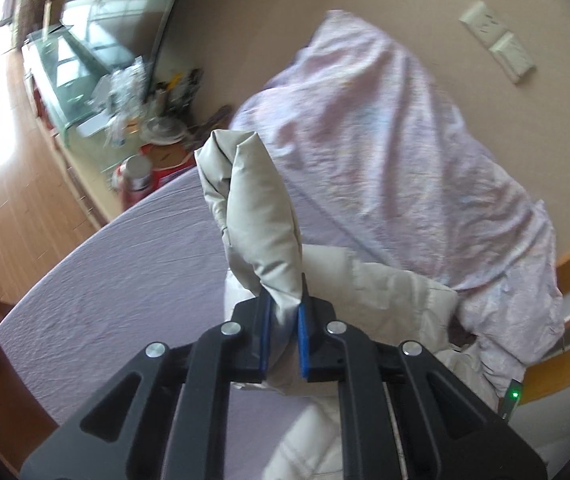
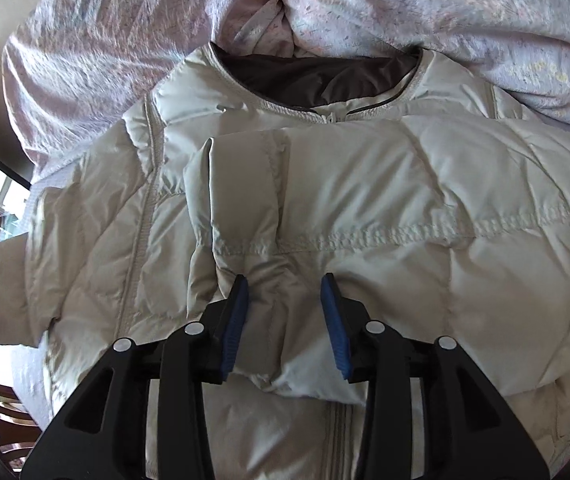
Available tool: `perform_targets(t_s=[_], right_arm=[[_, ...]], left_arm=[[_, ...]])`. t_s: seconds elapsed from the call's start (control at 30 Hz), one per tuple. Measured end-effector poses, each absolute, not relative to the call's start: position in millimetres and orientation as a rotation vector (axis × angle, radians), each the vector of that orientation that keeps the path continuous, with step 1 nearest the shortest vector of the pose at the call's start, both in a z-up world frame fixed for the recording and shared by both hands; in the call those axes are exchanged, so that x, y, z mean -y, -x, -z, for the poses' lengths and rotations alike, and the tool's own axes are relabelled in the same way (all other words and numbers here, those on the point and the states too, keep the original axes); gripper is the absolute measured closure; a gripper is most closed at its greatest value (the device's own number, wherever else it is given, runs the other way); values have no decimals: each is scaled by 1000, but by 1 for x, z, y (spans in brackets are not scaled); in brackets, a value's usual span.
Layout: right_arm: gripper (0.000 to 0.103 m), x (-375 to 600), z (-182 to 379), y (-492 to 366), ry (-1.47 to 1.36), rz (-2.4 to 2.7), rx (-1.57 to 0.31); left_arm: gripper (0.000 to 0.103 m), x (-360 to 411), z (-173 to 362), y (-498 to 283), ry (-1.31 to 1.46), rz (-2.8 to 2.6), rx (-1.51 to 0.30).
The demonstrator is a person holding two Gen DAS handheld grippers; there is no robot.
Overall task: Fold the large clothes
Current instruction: 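Fold the held sleeve across the jacket front and open the left gripper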
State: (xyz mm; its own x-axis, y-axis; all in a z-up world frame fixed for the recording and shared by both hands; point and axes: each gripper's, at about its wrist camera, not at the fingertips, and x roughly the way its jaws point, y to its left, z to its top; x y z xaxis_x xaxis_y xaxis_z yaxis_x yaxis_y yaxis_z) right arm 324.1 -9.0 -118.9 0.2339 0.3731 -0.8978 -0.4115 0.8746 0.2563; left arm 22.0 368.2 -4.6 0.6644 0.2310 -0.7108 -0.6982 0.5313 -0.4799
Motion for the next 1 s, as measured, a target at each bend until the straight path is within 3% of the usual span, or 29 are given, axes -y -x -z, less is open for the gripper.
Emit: perform_targets(t_s=[0.17,0.67,1.0], right_arm=[[46,30,97,-321,7,-568,-1177],[45,109,81,-327,-68,-515,-1132],[45,145,82,-333,-91,-468,-1139]], left_arm=[[92,-321,-22,-70,765,-469,-628],[92,-188,-34,-182,600,-169,-721],[92,-107,-7,-228,563,15,-835]])
